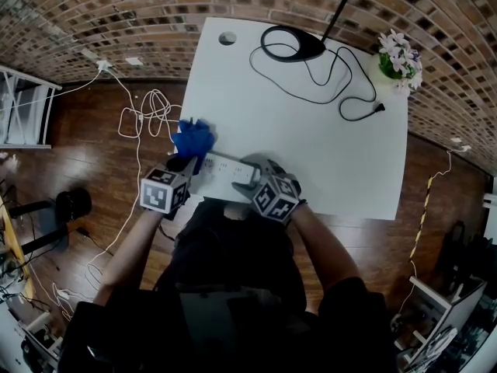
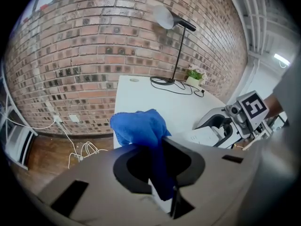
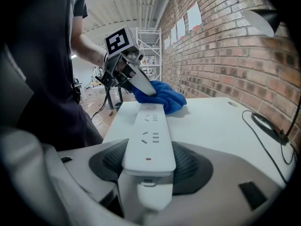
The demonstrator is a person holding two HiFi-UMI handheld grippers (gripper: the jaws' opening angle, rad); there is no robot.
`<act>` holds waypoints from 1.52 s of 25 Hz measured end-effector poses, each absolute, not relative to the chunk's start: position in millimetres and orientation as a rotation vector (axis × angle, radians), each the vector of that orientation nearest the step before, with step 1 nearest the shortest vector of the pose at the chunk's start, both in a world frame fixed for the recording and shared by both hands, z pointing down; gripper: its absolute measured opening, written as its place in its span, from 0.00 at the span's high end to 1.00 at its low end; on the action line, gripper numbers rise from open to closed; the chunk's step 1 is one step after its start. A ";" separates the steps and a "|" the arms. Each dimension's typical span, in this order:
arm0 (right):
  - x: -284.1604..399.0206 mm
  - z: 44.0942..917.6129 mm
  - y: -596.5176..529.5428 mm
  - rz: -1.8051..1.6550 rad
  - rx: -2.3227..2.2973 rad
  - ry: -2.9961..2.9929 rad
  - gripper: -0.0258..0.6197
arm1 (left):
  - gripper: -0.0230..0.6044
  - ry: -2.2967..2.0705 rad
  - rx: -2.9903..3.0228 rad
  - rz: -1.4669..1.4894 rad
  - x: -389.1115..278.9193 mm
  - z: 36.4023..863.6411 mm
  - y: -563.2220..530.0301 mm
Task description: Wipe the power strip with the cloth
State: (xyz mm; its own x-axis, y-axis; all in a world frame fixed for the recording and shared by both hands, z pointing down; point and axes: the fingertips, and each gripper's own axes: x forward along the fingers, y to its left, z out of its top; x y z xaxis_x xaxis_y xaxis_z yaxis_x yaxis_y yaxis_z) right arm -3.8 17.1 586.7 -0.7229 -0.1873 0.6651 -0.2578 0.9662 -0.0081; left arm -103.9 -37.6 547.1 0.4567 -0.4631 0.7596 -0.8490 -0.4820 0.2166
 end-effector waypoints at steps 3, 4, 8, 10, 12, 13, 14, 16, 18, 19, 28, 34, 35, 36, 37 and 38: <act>-3.0 587.5 17.4 0.128 0.311 -2.398 0.53 | 0.87 -1.094 2.100 0.839 -98.5 543.2 -36.5; -3.2 587.8 17.6 0.128 0.311 -2.398 0.53 | 0.87 -1.087 2.104 0.843 -96.9 543.8 -35.7; -4.3 587.2 17.5 0.130 0.310 -2.397 0.53 | 0.87 -1.015 2.154 0.843 -87.4 555.9 -31.6; -4.6 586.8 17.4 0.129 0.311 -2.397 0.53 | 0.87 -1.000 2.156 0.862 -80.8 556.0 -28.3; -5.0 586.8 17.5 0.128 0.310 -2.398 0.53 | 0.87 -0.983 2.153 0.879 -72.3 552.7 -24.7; -5.0 586.9 17.6 0.127 0.310 -2.398 0.53 | 0.87 -0.968 2.156 0.879 -67.4 551.4 -23.2; -4.8 587.0 17.6 0.126 0.310 -2.398 0.53 | 0.87 -0.952 2.161 0.880 -63.0 551.0 -21.9; -4.3 587.2 17.7 0.125 0.309 -2.398 0.53 | 0.87 -0.920 2.171 0.886 -55.5 551.7 -19.2; -3.9 587.3 17.7 0.125 0.310 -2.399 0.53 | 0.87 -0.889 2.190 0.895 -47.1 553.6 -16.6; -3.9 587.4 17.6 0.125 0.311 -2.399 0.53 | 0.87 -0.873 2.197 0.898 -42.3 554.3 -15.2; -3.9 587.6 17.6 0.126 0.313 -2.400 0.53 | 0.87 -0.802 2.210 0.946 -17.9 553.0 -8.5; -5.1 586.9 17.7 0.121 0.317 -2.403 0.53 | 0.87 -0.698 2.249 0.947 6.2 555.6 1.7; -5.3 586.6 17.8 0.122 0.319 -2.404 0.53 | 0.87 -0.696 2.247 0.945 7.3 554.8 2.4; -5.3 586.4 17.8 0.121 0.319 -2.404 0.53 | 0.87 -0.695 2.245 0.946 7.1 555.6 2.6; -5.3 586.4 17.8 0.119 0.319 -2.404 0.53 | 0.87 -0.693 2.246 0.948 6.2 557.9 2.3; -5.2 586.5 17.8 0.118 0.319 -2.404 0.53 | 0.87 -0.690 2.247 0.949 6.4 559.9 2.2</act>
State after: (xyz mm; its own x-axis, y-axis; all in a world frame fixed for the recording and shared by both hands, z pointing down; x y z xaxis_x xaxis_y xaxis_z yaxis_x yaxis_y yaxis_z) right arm -5.2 17.8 586.5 -0.7257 -0.1968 0.6593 -0.2602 0.9656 0.0018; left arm 6.4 2.2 559.9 0.6098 -0.2259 0.7597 -0.6528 -0.6867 0.3198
